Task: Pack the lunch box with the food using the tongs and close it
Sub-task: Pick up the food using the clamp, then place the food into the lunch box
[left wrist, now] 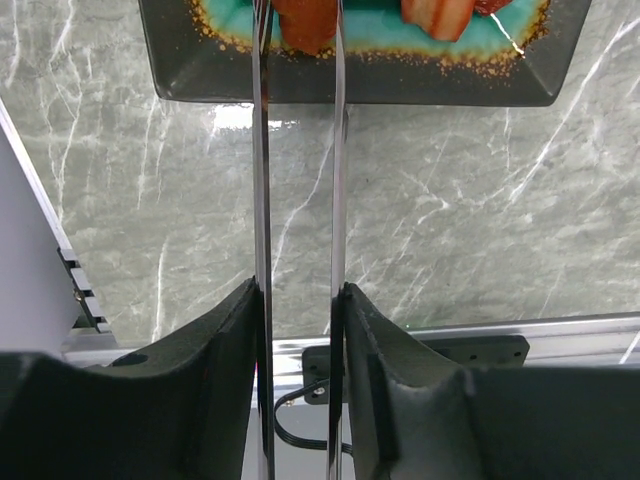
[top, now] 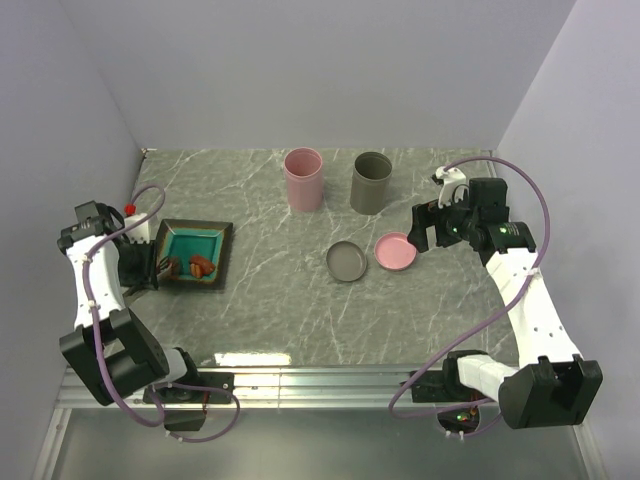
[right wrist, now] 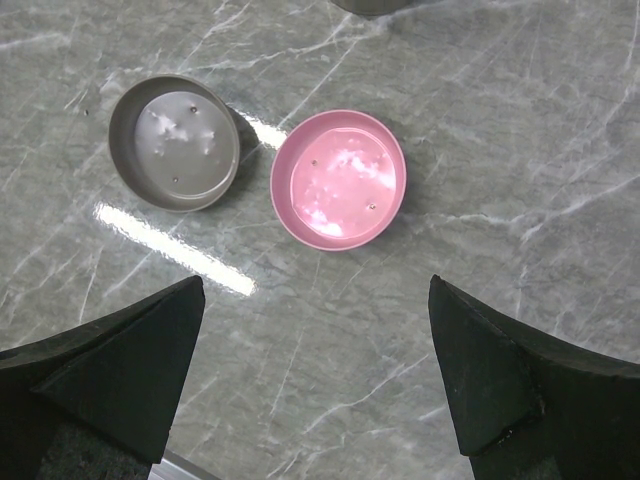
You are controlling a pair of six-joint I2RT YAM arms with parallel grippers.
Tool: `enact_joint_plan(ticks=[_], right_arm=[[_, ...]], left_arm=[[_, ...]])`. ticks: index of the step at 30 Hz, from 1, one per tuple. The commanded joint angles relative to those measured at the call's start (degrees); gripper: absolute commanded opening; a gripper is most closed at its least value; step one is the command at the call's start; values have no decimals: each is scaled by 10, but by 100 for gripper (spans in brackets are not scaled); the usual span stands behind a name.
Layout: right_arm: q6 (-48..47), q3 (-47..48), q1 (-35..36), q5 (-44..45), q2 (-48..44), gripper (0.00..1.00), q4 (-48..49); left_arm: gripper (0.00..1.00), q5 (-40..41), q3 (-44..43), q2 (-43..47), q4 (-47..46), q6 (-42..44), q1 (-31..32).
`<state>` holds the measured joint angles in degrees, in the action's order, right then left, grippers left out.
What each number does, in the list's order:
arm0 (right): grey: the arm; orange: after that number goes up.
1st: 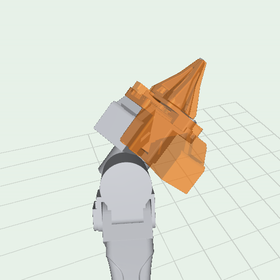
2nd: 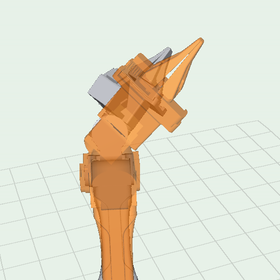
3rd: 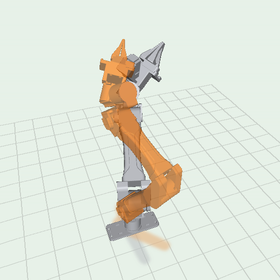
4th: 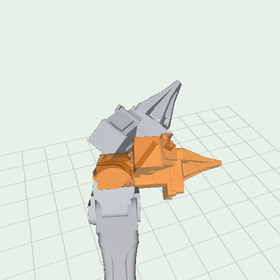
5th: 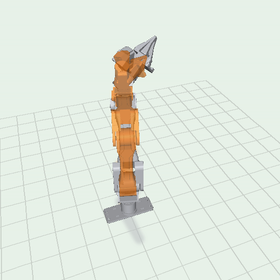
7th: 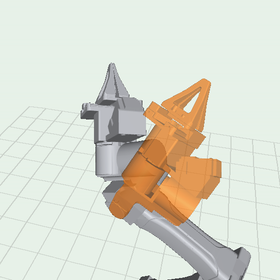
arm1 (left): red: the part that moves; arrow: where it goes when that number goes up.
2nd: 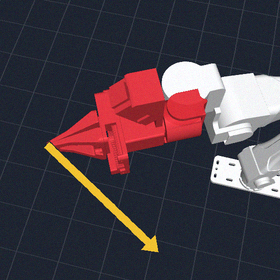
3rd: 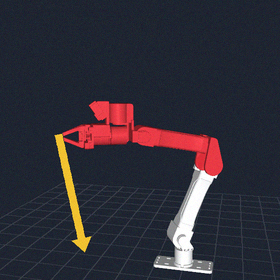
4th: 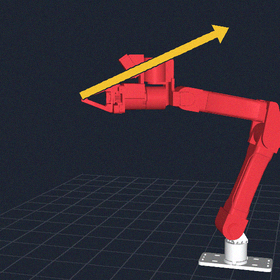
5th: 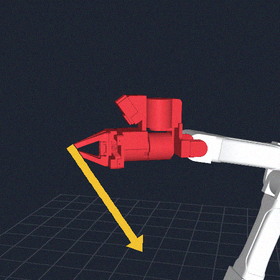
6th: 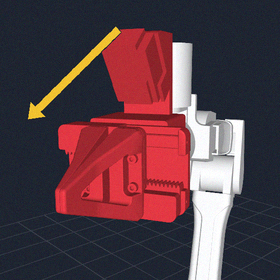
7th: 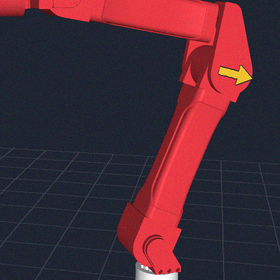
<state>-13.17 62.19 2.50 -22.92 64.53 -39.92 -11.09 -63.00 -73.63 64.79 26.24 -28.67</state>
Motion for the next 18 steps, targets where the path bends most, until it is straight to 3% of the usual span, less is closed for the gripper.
enact_joint_plan(ticks=[1,8,18], right_arm=[[-6,-3,3,8,-18,100,9],[-5,1,4,4,-16,100,6],[-3,6,4,2,-7,100,7]], left_arm=[[34,-10,-37,10,9,0,2],[25,-33,-127,-4,22,-5,1],[22,-119,-291,-54,48,-20,33]])
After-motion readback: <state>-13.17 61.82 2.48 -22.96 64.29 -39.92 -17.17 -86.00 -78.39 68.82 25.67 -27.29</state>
